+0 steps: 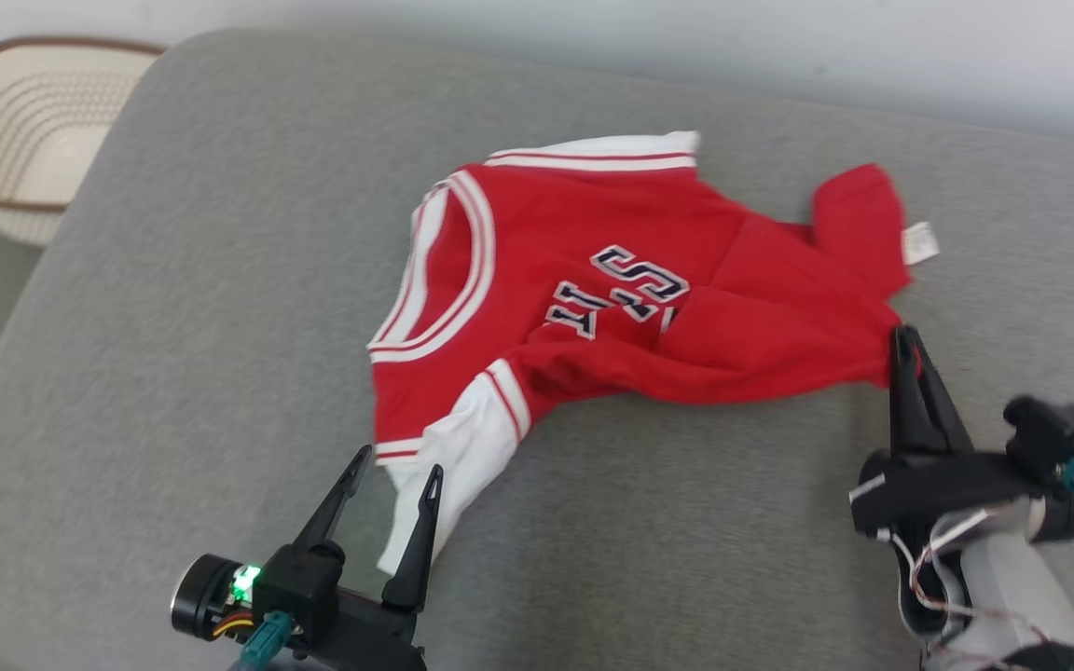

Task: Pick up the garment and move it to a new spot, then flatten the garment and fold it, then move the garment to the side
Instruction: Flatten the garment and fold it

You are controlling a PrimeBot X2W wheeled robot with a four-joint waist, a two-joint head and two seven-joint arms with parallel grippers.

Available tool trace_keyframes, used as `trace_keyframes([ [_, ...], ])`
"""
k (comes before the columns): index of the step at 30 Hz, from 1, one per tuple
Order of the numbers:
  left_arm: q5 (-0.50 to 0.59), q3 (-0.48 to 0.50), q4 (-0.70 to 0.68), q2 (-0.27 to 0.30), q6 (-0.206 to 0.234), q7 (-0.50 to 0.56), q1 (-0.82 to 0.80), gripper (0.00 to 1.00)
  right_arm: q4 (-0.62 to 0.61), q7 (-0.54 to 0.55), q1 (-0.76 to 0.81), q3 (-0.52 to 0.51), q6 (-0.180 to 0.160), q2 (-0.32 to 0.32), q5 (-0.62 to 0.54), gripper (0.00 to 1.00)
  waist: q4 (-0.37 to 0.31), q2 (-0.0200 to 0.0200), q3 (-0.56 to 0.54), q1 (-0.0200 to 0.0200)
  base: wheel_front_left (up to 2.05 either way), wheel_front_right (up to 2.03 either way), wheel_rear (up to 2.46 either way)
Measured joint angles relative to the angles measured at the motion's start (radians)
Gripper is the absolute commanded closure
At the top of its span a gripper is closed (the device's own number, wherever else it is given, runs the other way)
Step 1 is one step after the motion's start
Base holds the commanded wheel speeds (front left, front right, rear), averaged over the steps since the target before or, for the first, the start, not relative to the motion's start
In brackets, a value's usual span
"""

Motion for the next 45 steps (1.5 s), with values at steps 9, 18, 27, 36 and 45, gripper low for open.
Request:
trace_keyframes([
  [9, 0.007, 0.035, 0.009, 0.007, -0.001, 0.0, 0.037, 0.0, -0.102, 0.0, 0.225, -0.036, 0.0, 0.016, -0.023, 1.0, -0.154, 0.0, -0.066, -0.0001, 0.0, 0.0, 0.0],
  [18, 0.01, 0.042, 0.043, 0.009, -0.01, 0.0, 0.084, 0.0, -0.099, 0.0, 0.363, -0.095, 0.0, 0.066, -0.055, 0.76, -0.259, -0.0001, -0.138, -0.0001, 0.0, 0.0, 0.0],
  [27, 0.004, 0.074, 0.1, 0.005, 0.0, 0.0, 0.124, 0.0, -0.163, 0.0, 0.411, -0.221, 0.0, 0.108, -0.149, 0.0, -0.288, -0.0002, -0.194, -0.0002, 0.0, 0.0, 0.0],
  [36, -0.022, 0.106, 0.175, -0.001, 0.023, 0.0, 0.144, 0.0, -0.217, 0.0, 0.438, -0.232, 0.0, 0.127, -0.198, 0.0, -0.292, -0.0002, -0.2, -0.0002, 0.0, 0.0, 0.0],
  [45, -0.045, 0.149, 0.236, -0.004, 0.035, 0.0, 0.121, 0.0, -0.222, 0.0, 0.426, -0.201, 0.0, 0.133, -0.202, 0.0, -0.314, -0.0002, -0.179, 0.0, 0.0, 0.0, 0.0],
])
